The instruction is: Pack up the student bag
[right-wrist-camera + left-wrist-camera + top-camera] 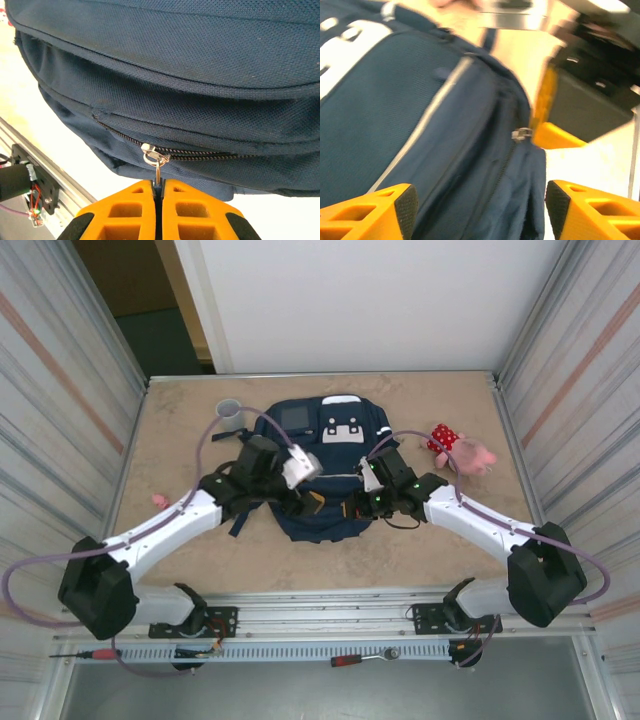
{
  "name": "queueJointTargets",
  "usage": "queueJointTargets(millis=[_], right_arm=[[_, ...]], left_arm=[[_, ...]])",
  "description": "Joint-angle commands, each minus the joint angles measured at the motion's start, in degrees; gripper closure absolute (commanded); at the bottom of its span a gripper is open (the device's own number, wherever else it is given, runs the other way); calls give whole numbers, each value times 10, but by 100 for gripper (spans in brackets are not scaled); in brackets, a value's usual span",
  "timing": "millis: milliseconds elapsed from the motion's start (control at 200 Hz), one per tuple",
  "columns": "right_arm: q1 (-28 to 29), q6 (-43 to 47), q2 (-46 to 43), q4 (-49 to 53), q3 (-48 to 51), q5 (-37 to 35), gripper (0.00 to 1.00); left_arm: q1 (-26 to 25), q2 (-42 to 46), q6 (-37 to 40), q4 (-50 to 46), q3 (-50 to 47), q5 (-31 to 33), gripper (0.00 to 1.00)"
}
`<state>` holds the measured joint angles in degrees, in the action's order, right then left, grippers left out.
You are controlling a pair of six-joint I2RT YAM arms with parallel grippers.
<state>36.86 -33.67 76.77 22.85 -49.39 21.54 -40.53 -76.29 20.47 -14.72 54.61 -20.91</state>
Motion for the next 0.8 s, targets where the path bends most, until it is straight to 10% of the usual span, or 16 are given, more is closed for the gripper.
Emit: queueJointTargets(millis=[0, 205, 446, 797], right_arm=[[-3, 18, -15, -2, -5, 20, 100], [-4, 23, -21, -4, 0, 24, 100], [-22, 26, -38, -1, 11, 30, 100], [-130, 45, -48, 58, 34, 5, 100]], left_arm=[[-44, -57, 219, -41, 45, 65, 28], [-58, -123, 257, 21, 60, 101, 34], [-52, -126, 271, 33, 39, 125, 73], [20, -35, 275, 16, -22, -23, 96]])
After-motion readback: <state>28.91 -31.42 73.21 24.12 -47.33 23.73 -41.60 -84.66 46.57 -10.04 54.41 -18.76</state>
